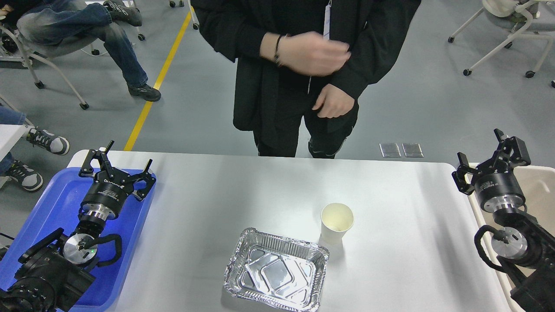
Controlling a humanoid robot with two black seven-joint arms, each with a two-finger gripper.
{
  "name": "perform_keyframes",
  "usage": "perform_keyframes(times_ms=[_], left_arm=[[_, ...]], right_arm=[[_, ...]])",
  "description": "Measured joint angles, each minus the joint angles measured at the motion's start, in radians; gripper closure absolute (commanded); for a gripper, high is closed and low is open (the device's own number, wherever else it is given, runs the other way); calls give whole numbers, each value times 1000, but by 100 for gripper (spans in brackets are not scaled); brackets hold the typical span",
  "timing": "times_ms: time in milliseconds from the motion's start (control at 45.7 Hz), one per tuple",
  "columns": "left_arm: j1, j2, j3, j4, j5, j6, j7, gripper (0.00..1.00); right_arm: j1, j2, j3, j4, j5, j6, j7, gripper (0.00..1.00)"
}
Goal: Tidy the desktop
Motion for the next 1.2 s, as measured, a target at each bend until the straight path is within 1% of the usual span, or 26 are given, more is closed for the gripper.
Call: perform_keyframes(times_ms=[1204], left_arm=[[0, 0, 0, 0, 0, 0, 0, 0]], right_arm=[[4, -2, -1, -4, 0, 1, 0, 0]])
